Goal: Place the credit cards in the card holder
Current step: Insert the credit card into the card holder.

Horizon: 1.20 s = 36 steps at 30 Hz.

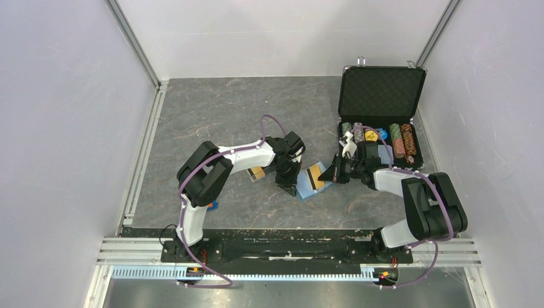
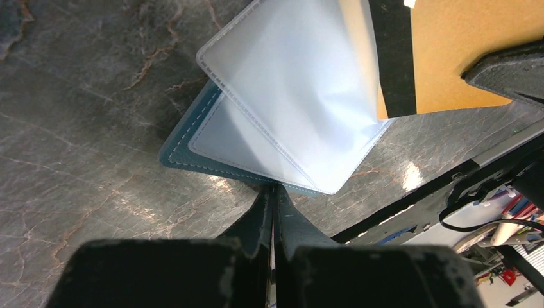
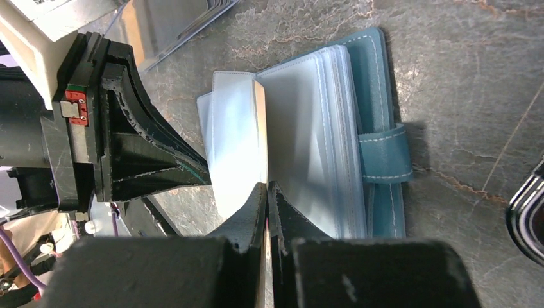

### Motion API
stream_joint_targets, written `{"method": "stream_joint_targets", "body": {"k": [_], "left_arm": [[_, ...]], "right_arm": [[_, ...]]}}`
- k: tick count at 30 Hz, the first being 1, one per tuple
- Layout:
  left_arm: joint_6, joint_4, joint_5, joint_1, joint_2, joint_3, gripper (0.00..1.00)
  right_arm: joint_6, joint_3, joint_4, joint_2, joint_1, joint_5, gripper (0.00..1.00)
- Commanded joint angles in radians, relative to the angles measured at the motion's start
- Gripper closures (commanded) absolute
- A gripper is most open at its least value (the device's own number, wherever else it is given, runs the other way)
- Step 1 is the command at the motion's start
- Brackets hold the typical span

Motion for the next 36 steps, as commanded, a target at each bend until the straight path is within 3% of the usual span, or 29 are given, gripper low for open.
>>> {"method": "stream_joint_targets", "body": {"k": [1,11,25,36], "left_arm": [[0.038,0.024,0.008,-0.01,0.051,0.004,0.98],[0.037,0.025,0.007,-0.001,0.054,0.008,0.98],[0.028,0.036,0.011,0.0,0.047,-0.008,0.98],[0.028,0.038,0.014,0.001,0.047,-0.013,0.98]], "right_arm": [[0.007,0.001,0.057,-0.024,0.002,0.048,1.0],[-0.242,0.142,-0.381,-0.035,0.001,0.066,1.0],[-0.157,0.231,-0.253,-0.008,-0.007,0.075,1.0],[-0.104,0.179,-0.092,0.01,-0.008,0.126,1.0]]}}
